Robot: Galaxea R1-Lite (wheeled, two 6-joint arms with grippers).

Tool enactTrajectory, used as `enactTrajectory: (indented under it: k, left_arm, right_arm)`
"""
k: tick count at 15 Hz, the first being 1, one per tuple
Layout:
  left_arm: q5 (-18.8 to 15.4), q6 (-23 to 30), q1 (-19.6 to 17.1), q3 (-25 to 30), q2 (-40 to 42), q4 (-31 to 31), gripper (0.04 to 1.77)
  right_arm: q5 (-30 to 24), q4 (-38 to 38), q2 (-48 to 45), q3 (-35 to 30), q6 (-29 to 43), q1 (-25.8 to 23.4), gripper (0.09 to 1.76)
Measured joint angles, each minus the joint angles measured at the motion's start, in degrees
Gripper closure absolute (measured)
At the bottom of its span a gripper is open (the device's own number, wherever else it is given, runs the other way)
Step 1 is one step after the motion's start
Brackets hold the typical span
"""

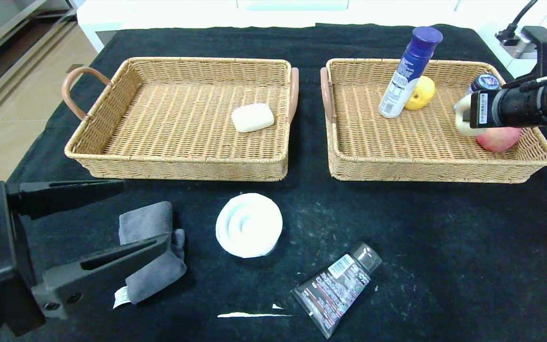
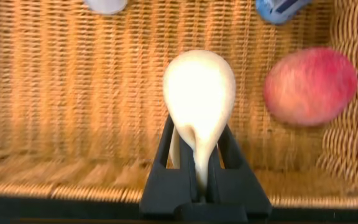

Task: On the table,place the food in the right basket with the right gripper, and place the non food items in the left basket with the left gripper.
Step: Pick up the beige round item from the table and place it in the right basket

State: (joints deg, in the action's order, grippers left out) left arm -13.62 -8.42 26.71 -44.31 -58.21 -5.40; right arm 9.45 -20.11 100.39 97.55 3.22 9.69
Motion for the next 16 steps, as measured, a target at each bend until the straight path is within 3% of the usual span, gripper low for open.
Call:
enactTrajectory:
  k: [7, 11, 16]
  left_arm:
    - [-0.02, 0.00, 0.00, 0.02, 0.09, -0.11, 0.09]
    - [0.00, 0.00, 0.00, 0.00, 0.22, -0.09, 0.09]
    - [0.00, 0.00, 0.00, -0.01, 0.27, -0.07, 0.09]
  right_arm:
    - [-1.21, 5.21, 4.66, 0.49, -0.38, -2.12, 1.65]
    - [-1.27, 5.16, 4.92, 0.60, -0.27, -2.26, 1.08]
    - [-1.32, 5.12, 4.92, 0.55, -0.17, -2.26, 0.63]
